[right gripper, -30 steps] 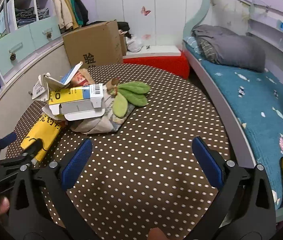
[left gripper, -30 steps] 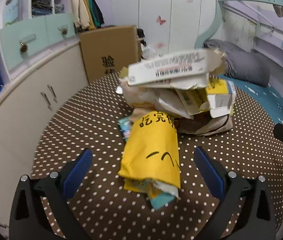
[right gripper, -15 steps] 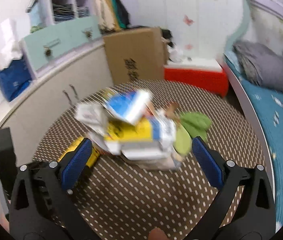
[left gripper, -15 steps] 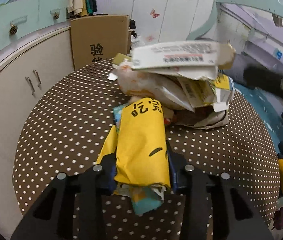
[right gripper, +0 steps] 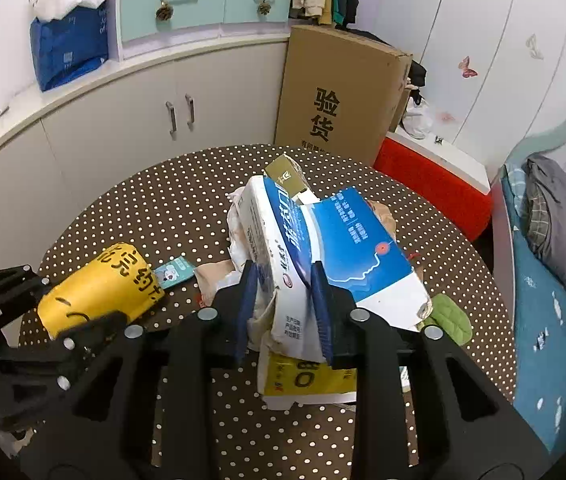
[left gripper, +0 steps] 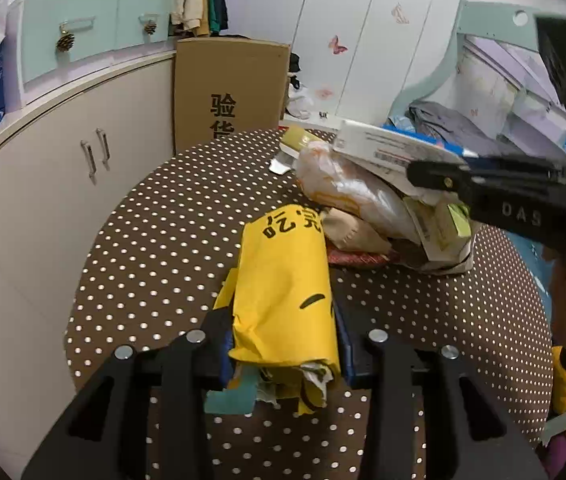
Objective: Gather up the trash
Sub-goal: 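Grasp the yellow snack bag with the left tool while the right tool grasps the white-blue box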
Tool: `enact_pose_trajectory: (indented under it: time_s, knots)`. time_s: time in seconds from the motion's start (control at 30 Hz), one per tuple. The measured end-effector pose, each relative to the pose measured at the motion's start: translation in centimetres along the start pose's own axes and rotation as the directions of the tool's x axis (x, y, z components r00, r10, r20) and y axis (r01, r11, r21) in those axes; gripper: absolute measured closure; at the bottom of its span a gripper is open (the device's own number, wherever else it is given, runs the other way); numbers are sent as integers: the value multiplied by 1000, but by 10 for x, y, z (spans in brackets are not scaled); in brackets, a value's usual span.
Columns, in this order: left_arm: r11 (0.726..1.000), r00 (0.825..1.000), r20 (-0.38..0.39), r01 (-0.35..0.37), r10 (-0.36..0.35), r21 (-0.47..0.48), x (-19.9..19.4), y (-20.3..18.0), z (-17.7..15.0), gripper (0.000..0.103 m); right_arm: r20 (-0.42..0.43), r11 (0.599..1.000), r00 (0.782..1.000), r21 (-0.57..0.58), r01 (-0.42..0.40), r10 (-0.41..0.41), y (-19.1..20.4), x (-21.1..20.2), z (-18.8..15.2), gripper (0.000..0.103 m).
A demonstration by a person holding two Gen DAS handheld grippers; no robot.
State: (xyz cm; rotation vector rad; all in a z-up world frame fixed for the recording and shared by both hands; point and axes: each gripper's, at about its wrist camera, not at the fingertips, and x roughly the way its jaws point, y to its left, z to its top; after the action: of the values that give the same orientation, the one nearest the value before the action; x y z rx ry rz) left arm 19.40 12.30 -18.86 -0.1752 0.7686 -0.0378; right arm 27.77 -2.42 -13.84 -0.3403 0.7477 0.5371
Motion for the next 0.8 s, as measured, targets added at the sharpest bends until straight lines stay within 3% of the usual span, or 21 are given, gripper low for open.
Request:
enact_pose_trajectory:
  time_s: [0.23, 0.47, 0.8]
  knots:
    - [1000, 998, 54, 16, -15, -16, -14, -1, 8, 66, 114, 985, 988, 127, -119, 105, -22, -31, -11, 81]
    - [999, 993, 105, 49, -50, 18, -30, -25, 15, 71, 195, 932, 962, 272, -239, 190, -64, -55, -24, 84]
    - [991, 979, 164, 107, -119, 81, -52, -71, 26, 72, 324, 881, 927, 359, -307, 191, -105, -108, -54, 86]
